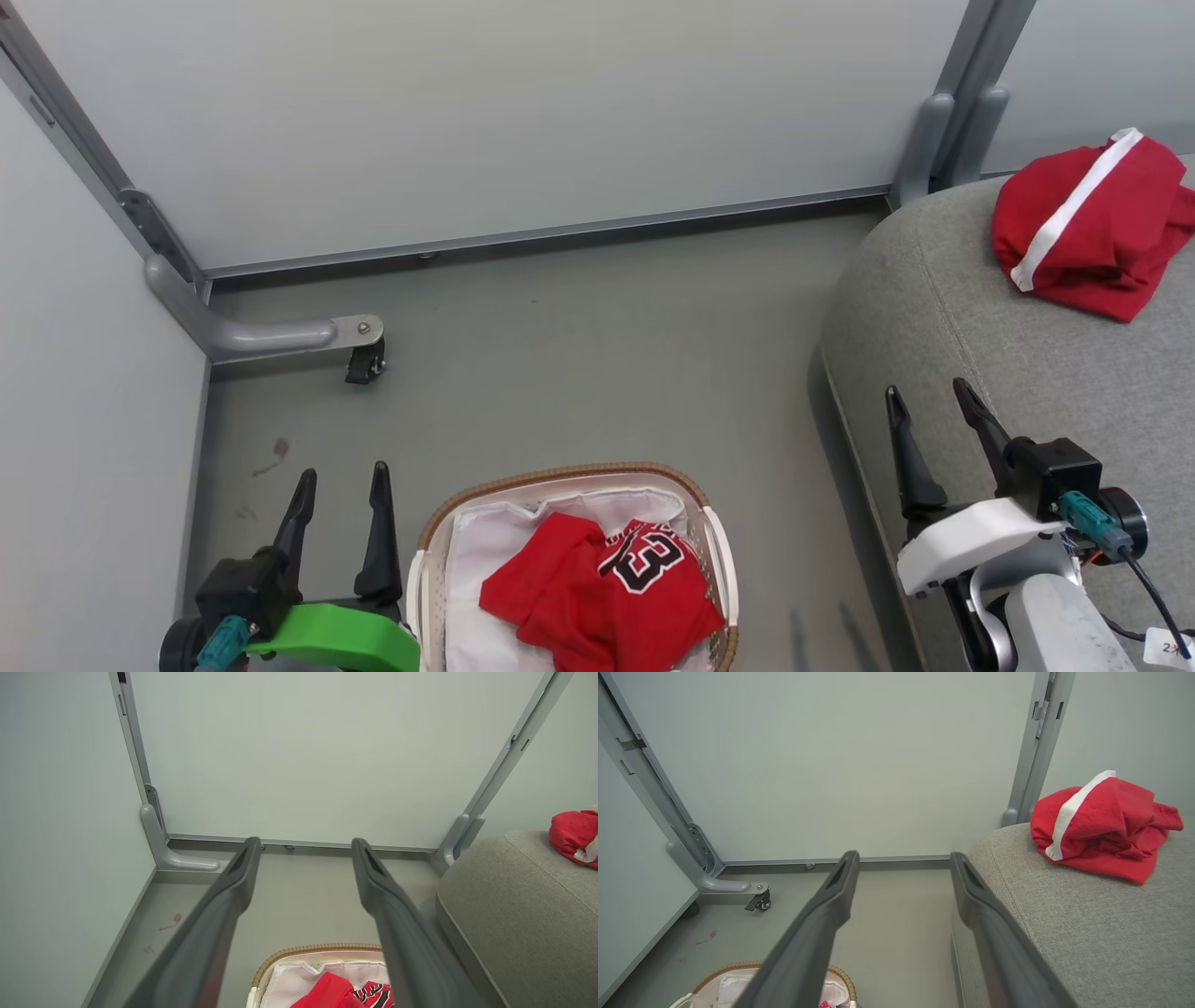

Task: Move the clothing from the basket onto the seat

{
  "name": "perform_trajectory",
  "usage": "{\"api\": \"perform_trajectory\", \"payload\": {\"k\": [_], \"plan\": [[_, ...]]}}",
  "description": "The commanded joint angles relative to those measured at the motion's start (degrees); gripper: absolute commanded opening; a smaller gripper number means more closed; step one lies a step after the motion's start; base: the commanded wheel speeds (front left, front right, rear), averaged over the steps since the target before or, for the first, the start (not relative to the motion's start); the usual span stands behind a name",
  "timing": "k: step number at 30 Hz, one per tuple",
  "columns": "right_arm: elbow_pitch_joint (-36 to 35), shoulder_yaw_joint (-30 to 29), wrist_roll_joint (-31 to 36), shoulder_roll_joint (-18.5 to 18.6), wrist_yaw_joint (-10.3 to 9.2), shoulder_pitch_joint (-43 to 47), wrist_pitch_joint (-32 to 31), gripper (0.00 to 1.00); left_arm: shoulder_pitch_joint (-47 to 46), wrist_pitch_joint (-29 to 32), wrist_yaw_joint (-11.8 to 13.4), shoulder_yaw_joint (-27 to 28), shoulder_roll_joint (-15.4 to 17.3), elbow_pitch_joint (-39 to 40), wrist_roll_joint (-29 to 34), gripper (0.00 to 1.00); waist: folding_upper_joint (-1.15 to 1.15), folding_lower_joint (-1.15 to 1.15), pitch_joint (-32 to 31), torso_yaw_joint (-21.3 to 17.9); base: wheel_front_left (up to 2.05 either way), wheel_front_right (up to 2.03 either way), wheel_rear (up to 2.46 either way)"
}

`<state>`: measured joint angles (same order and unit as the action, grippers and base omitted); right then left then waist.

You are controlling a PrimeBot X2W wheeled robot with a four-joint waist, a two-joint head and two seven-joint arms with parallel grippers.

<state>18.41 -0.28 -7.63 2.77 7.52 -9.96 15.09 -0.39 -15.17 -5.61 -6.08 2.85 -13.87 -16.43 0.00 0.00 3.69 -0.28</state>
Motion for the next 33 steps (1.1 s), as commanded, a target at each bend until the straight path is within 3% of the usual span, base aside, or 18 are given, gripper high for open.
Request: {"api": "perform_trajectory", "payload": {"k": [1,8,14,24,33], "plan": [[0.1,0.2,0.4,0.2,-0.06,0.1,0.1,1.00,-0.3,0.0,-0.2,-0.1,0.1,-0.1,0.6,1.00,0.00,0.00,0.3,-0.2,0.00,0.00,0.00],[-0.9,0.4,-0.3,0.2,-0.06,-1.8,0.1,1.00,-2.7,0.0,-0.6,-2.4,0.1,-0.9,1.6,1.00,0.00,0.00,3.7,-1.2,0.00,0.00,0.00],[-2.9,0.1,0.4,0.2,-0.06,-5.3,0.1,1.00,-10.2,0.0,-1.3,-7.1,0.1,-4.3,4.2,1.00,0.00,0.00,10.7,-2.8,0.00,0.00,0.00],[-7.2,1.7,-1.5,0.2,-0.06,-12.5,0.1,1.00,-25.9,0.0,-1.9,-14.5,0.3,-20.0,5.8,1.00,0.00,0.00,26.5,-9.0,0.00,0.00,0.00],[-8.8,3.1,-3.3,0.2,-0.06,-15.7,0.1,1.00,-32.0,0.0,-1.9,-21.2,1.1,-31.3,5.9,1.00,0.00,0.00,35.9,-13.8,0.00,0.00,0.00]]}}
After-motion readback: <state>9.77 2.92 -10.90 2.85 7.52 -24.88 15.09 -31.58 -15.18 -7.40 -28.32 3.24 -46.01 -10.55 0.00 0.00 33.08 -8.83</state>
